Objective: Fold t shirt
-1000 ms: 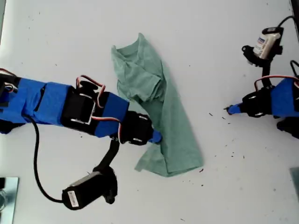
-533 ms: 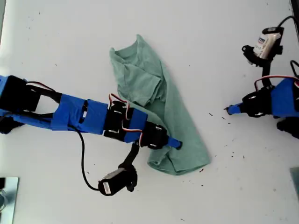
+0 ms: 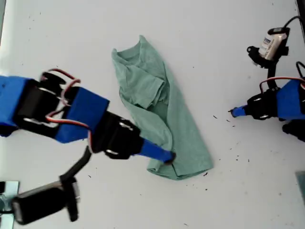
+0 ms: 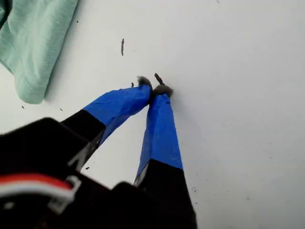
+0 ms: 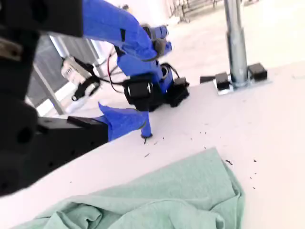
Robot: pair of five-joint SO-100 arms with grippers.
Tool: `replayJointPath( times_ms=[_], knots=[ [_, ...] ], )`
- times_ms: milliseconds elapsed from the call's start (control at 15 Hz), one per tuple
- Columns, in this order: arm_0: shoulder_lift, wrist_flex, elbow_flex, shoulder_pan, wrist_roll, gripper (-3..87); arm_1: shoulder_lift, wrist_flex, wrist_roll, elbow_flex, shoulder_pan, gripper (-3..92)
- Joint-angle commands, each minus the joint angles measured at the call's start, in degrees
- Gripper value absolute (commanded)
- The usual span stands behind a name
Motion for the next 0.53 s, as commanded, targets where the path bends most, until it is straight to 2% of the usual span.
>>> replayJointPath(
  times_ms=[0, 67, 133, 333, 400, 467],
  knots=[
    [11.0, 7.5, 7.2, 0.4, -3.9, 15.5, 0.7, 0.4, -0.4, 2.0, -0.2, 2.3],
    [14.1, 7.6, 17.0, -0.3, -6.9, 7.2, 0.7, 0.4, -0.4, 2.0, -0.2, 2.3],
    [17.1, 6.1, 28.5, -1.0, -10.8, 3.7, 0.7, 0.4, -0.4, 2.0, -0.2, 2.3],
    [34.5, -16.5, 70.6, -1.7, -15.9, 5.1, 0.7, 0.4, -0.4, 2.0, -0.2, 2.3],
    [42.5, -23.2, 83.8, -1.8, -18.5, 2.9, 0.7, 0.4, -0.4, 2.0, -0.2, 2.3],
    [50.5, -25.8, 95.3, -2.1, -22.9, -0.2, 0.6, 0.4, -0.4, 2.0, -0.1, 2.3]
  ],
)
